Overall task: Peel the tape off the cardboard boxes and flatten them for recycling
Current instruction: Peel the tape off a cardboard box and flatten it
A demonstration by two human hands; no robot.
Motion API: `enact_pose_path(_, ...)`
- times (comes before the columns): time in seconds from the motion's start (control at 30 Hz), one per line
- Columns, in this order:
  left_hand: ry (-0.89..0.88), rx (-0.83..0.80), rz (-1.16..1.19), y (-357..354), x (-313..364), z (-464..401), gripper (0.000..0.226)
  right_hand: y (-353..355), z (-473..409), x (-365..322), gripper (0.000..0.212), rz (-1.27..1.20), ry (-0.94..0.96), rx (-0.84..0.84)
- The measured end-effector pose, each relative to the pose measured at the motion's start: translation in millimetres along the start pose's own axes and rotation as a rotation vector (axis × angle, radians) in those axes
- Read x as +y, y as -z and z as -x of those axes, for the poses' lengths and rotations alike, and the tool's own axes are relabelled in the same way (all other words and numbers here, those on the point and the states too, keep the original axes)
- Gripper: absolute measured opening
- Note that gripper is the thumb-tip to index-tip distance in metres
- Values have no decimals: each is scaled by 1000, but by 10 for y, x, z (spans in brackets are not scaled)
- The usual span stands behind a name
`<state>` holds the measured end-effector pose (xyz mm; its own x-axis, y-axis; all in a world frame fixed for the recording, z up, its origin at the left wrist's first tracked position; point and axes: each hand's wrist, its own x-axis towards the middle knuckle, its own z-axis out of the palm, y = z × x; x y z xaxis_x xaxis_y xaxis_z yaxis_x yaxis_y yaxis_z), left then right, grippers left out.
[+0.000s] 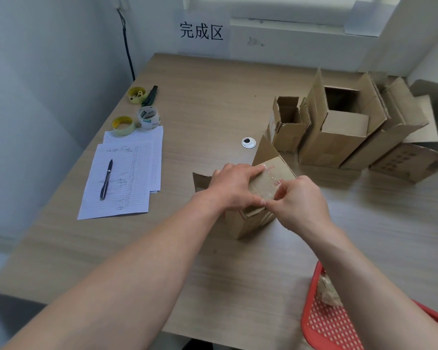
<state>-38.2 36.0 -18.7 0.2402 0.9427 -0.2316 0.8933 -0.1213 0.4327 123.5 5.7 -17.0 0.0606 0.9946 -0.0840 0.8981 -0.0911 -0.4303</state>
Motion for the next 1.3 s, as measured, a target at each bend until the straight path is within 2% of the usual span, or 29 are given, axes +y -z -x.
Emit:
enact_pose_path(0.17, -12, 16, -1, -21, 0, 17, 86, 76, -97, -156, 32, 242, -17, -120)
enact_pose_path(0.27, -10, 25, 1, -33, -16, 25, 83, 56, -49, -233, 24, 331, 50, -54)
enact_pose_path(0.33, -3, 36, -1, -33, -46, 27, 82, -35, 1, -200, 24, 308, 105, 16)
enact_pose_path(0.53, -26, 34, -23, -29, -66, 34, 85, -396, 212, 122, 16, -314, 115, 317)
enact_pose_path(0.63, -23, 31, -29, -15, -87, 27, 86, -444, 319, 145, 3, -525, 144, 363)
enact_pose_path(0.73, -15, 21, -19, -3, -114, 22, 87, -432, 401, 128, 18, -713, 63, 372)
enact_pose_path(0.83, -7, 15, -4, 14, -145, 23, 86, -440, 420, 113, 28, -792, -91, 422)
enact_pose_path(0.93, -14, -7, -33, 18, -133, 51, 90, -407, 336, 59, 36, -764, -257, 325)
enact_pose_path(1.07, 9, -40, -142, -37, -96, 132, 120, -357, 178, -26, 30, -710, -288, 231)
enact_pose_path(1.2, 67, 29, -111, -63, -138, 184, 120, -359, 125, -43, 21, -872, -312, 192)
enact_pose_path(1.3, 127, 75, -74, -69, -131, 227, 117, -351, 109, -66, 22, -1052, -350, 194)
